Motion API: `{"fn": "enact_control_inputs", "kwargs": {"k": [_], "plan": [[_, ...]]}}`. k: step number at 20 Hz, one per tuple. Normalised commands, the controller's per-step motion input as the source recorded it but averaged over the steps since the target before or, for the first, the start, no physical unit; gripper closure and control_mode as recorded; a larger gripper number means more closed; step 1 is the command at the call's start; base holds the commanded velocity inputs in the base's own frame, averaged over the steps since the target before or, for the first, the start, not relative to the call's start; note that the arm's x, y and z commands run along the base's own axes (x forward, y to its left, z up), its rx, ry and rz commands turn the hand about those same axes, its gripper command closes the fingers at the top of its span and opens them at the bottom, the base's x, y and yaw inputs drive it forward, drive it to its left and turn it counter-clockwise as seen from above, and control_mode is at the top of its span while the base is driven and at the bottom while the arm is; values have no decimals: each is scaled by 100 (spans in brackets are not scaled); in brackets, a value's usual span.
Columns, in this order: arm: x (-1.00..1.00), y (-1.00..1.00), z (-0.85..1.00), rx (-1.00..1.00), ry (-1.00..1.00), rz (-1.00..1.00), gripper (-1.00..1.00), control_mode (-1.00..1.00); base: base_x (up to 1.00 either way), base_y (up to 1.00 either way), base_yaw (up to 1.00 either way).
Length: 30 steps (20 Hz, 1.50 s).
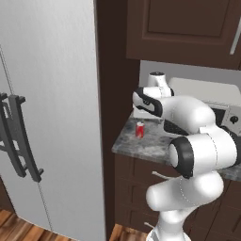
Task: Four empty soda cans are scattered around the kitchen. Gather all the cans and cluster them next to the stove for recycling.
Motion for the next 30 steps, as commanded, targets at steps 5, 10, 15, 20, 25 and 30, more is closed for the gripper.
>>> {"fn": "enact_control_inputs", "kwargs": {"k": [5,10,15,20,25,30], "plan": [[26,0,-13,0,-5,0,-100,-100,0,0,0],[22,1,-23,0,-4,2,-100,-100,0,0,0],[25,0,-24,0,-1,3,-100,-100,0,0,0],[29,0,-27,0,0,4,-100,-100,0,0,0],[19,0,-16,0,-1,7,-100,-100,0,0,0],[19,0,-13,0,0,11,-100,-100,0,0,0]]}}
